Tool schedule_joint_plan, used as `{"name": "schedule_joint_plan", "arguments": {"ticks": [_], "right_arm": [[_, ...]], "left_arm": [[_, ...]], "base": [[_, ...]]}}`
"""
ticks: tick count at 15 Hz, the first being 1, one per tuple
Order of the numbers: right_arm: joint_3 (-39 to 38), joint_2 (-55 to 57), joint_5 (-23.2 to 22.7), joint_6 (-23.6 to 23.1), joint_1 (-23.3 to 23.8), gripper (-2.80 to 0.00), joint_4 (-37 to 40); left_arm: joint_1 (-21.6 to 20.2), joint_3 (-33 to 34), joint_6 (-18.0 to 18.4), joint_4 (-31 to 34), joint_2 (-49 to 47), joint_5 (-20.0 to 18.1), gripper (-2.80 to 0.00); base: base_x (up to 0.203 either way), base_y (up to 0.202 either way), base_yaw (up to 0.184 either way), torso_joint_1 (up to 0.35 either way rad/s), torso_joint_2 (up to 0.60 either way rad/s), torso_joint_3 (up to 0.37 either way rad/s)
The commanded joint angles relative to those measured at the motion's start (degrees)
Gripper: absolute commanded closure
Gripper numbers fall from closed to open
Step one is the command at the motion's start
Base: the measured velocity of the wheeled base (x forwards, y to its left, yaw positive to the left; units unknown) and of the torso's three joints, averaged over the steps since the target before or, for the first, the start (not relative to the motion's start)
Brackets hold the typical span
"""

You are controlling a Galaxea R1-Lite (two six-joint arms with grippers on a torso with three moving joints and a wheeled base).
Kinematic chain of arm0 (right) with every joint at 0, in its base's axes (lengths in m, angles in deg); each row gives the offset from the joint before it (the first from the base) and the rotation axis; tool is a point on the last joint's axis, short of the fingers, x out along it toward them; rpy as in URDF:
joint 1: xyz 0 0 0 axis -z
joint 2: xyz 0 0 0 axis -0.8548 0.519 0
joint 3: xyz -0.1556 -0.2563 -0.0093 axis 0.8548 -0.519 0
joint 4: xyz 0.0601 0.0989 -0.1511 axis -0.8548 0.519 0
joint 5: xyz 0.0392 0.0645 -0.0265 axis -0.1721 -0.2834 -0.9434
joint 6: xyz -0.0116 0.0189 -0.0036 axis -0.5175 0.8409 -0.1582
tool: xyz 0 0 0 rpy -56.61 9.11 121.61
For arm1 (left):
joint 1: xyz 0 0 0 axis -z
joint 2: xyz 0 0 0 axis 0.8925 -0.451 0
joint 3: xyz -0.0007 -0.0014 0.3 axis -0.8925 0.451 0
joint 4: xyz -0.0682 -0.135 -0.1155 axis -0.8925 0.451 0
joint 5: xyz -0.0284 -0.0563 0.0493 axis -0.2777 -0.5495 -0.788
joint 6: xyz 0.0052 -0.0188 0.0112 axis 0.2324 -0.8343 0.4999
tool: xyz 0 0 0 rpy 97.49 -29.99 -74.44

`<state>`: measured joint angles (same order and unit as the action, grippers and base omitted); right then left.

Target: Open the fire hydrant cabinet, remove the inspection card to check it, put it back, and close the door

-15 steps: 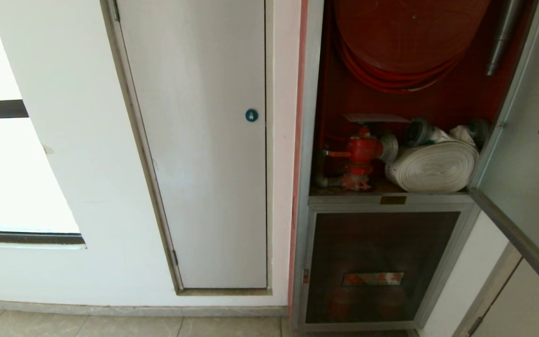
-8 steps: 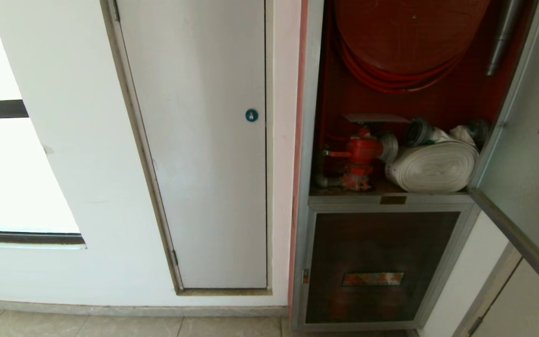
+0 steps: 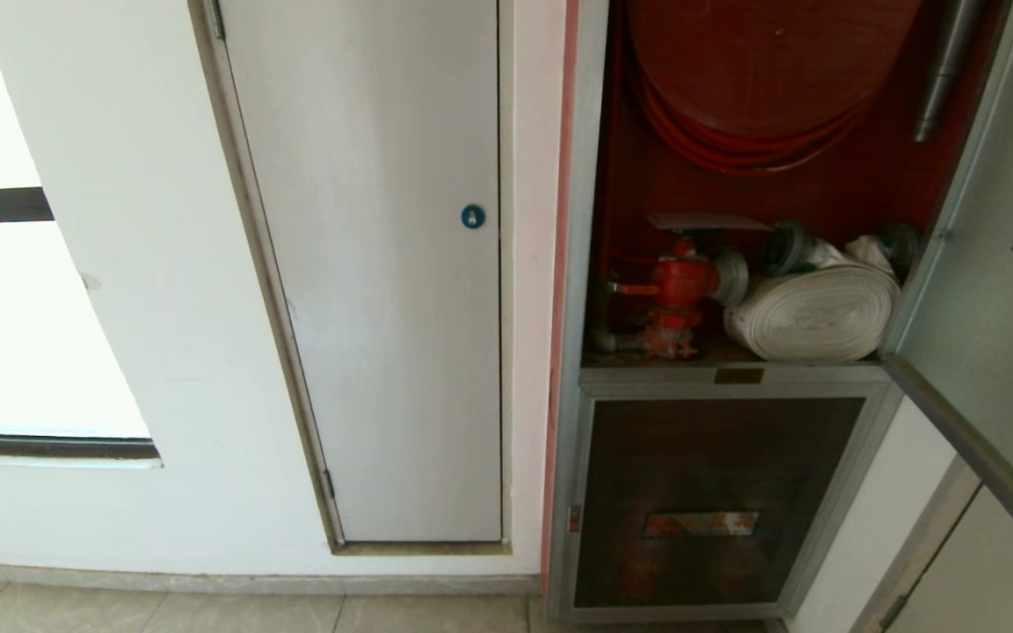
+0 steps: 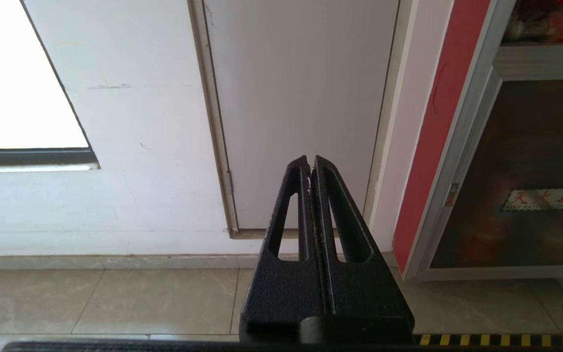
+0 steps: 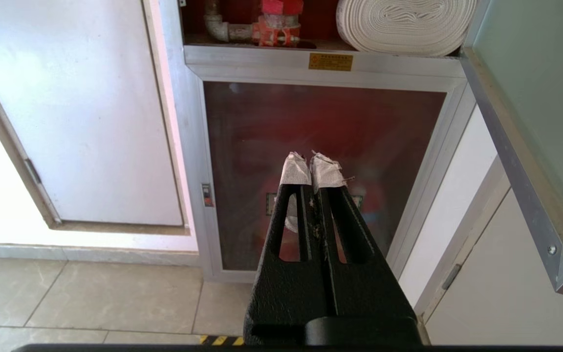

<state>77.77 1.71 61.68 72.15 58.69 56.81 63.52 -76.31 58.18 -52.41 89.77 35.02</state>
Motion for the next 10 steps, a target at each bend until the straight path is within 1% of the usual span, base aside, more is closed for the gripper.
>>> {"name": "schedule_joint_plan", "arguments": {"ticks": [1, 10], "right_arm": [[0.01, 0.07, -0.01, -0.05, -0.02, 0.0, 0.0], [0.01, 0.07, -0.01, -0.05, 0.04, 0.0, 0.0]], "left_arm": [[0.02, 0.0, -0.01, -0.03, -0.07, -0.01, 0.0], [0.02, 0.0, 0.08, -0.03, -0.07, -0.01, 0.0]], "base": [[0.0, 0.0, 0.0, 0.0, 0.0, 0.0], [0.0, 0.0, 0.0, 0.0, 0.0, 0.0]]}}
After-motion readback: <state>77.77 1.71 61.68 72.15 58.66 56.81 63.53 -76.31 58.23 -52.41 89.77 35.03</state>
